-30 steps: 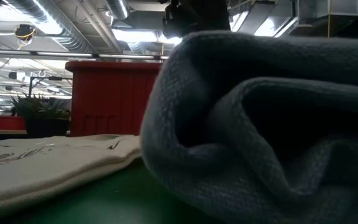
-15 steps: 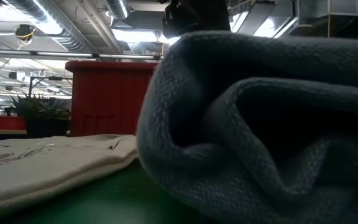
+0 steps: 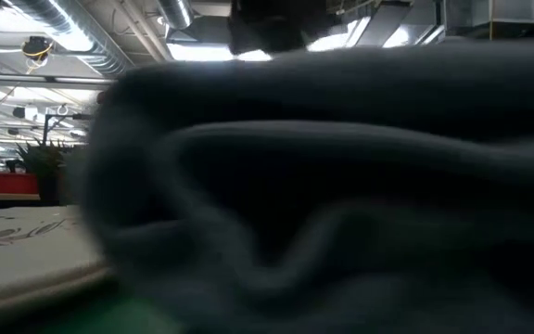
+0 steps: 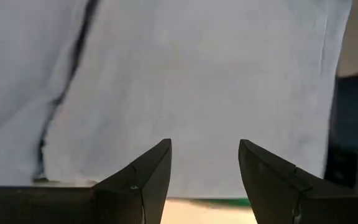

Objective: Fold Laundry from Bin
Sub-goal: Fold the light blue jeans

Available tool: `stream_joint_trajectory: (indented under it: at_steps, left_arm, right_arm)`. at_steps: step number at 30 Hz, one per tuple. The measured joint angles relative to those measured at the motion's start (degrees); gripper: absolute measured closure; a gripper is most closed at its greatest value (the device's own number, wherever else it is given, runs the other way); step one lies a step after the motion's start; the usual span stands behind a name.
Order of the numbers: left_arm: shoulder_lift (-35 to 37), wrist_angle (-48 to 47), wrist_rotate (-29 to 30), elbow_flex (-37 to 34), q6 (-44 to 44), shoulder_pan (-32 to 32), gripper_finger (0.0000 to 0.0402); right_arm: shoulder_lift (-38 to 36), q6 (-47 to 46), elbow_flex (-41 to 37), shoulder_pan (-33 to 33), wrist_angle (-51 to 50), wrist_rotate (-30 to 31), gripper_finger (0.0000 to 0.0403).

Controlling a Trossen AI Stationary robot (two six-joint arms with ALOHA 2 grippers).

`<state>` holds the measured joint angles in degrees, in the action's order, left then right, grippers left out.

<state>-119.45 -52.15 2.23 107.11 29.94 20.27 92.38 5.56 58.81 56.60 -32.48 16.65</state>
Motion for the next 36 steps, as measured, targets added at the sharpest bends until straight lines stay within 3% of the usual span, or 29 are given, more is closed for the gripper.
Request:
stream_joint_trajectory:
  at_steps: [4,10,15,20,31,36]
  left_arm:
    - [1.19,-2.25,-4.50,0.00,0.45,0.59,0.0221]
    - [2.02,-5.69,-11.05,0.07,1.91,3.83,0.0221]
    - [2.02,-10.93,-11.80,0.07,4.02,8.18,0.0221]
    - [2.00,-13.34,-7.60,0.07,8.53,12.50,0.0221]
    - [1.63,-9.49,12.47,0.04,7.79,19.47,0.0221]
    - [0.12,-6.81,16.30,0.04,6.55,20.19,0.0221]
  right_arm:
    - [0.00,1.27,4.39,-0.44,-2.66,3.43,0.0365]
    - [-0.09,3.53,9.37,-2.71,-6.52,7.40,0.0391]
    - [-0.09,7.25,10.49,-5.72,-6.72,8.07,0.0383]
    - [-0.09,10.70,11.19,-9.24,-6.73,8.30,0.0379]
    - [-0.09,11.29,12.21,-17.11,-6.83,11.13,0.0382]
    - [-0.09,10.29,12.21,-19.52,-6.58,14.78,0.0381]
